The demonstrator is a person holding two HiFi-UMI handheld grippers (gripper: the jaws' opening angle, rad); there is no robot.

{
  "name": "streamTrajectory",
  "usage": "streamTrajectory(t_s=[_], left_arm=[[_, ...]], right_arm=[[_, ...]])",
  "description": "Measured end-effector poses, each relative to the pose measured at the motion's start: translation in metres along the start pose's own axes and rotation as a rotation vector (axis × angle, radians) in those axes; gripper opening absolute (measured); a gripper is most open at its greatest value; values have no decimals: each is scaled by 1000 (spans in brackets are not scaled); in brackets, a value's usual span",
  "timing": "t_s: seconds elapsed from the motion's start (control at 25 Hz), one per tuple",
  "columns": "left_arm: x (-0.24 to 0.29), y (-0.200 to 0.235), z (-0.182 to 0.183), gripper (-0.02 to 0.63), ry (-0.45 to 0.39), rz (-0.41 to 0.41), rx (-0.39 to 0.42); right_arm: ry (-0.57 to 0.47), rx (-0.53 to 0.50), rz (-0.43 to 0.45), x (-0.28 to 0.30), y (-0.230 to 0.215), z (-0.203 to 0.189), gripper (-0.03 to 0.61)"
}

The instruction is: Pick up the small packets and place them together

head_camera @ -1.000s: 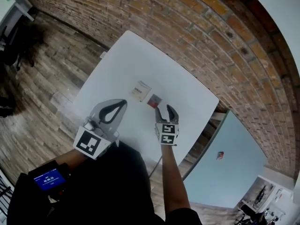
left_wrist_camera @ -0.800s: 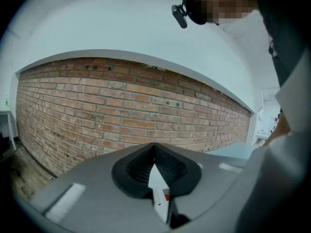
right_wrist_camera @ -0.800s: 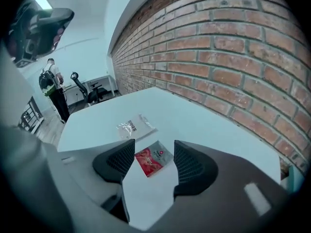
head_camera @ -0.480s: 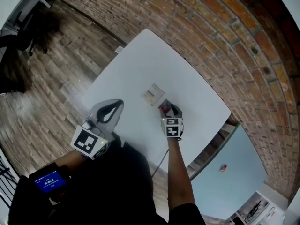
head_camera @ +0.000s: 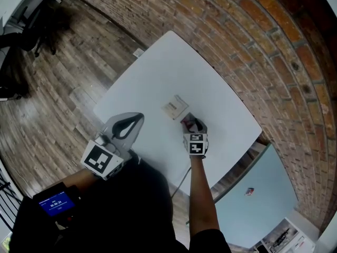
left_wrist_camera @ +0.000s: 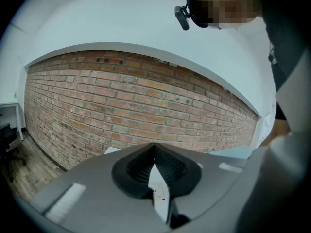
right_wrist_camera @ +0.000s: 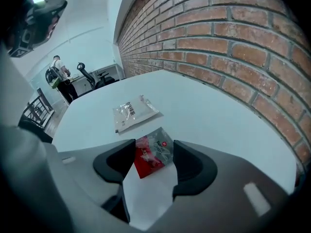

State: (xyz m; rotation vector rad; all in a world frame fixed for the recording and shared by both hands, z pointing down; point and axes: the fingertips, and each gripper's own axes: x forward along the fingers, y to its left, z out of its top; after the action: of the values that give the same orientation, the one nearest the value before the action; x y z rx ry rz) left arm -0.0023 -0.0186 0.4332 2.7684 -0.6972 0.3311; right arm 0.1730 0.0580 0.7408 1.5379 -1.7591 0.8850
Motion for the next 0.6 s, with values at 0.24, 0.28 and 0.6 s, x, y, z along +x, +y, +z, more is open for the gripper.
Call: streamTrajectory(t_s=[0.24,0.28,0.6], left_arm=[[-1,-1,-6,0,16,-4,10],[-1,-1,-6,0,16,-5,12],[0,-1,-9,0,24,-19,-3]], right_arm=[[-3,30,-15,-1,0,-2,247],[-6,39,-16,-1,0,-3,248],[-37,27,-11,-9,-8,6,248]])
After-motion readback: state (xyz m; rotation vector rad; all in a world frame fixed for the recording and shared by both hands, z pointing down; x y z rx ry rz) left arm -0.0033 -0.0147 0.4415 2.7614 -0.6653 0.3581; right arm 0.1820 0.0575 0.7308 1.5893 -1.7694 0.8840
